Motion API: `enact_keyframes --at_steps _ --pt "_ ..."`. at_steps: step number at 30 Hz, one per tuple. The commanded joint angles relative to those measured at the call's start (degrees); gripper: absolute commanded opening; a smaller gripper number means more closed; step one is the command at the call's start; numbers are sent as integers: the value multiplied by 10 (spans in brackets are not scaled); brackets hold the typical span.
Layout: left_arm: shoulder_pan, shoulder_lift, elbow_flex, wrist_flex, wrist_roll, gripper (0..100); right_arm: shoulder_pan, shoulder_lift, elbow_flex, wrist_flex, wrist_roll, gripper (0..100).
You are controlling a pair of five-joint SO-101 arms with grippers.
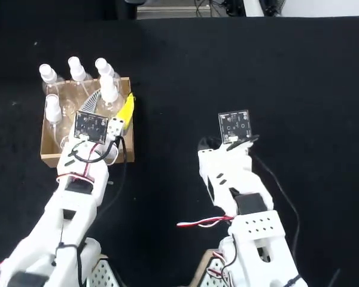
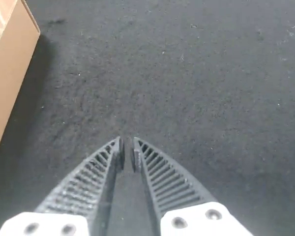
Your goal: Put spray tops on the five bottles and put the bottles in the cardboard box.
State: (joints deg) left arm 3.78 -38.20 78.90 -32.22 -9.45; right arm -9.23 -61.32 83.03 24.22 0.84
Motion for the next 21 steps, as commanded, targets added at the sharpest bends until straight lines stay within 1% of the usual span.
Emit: enact_keyframes --at_steps 1,6,9,21 --pt "-16 87 -31 -85 1 47 -6 -16 -3 -14 -2 11" --pt "-15 167 -7 -219 2 47 -6 -16 -3 -14 -2 11" --pt "-18 193 4 -269 4 47 -6 -16 -4 -14 -2 11" --pt "-21 274 -8 -274 5 47 -5 -16 -4 -14 -2 11"
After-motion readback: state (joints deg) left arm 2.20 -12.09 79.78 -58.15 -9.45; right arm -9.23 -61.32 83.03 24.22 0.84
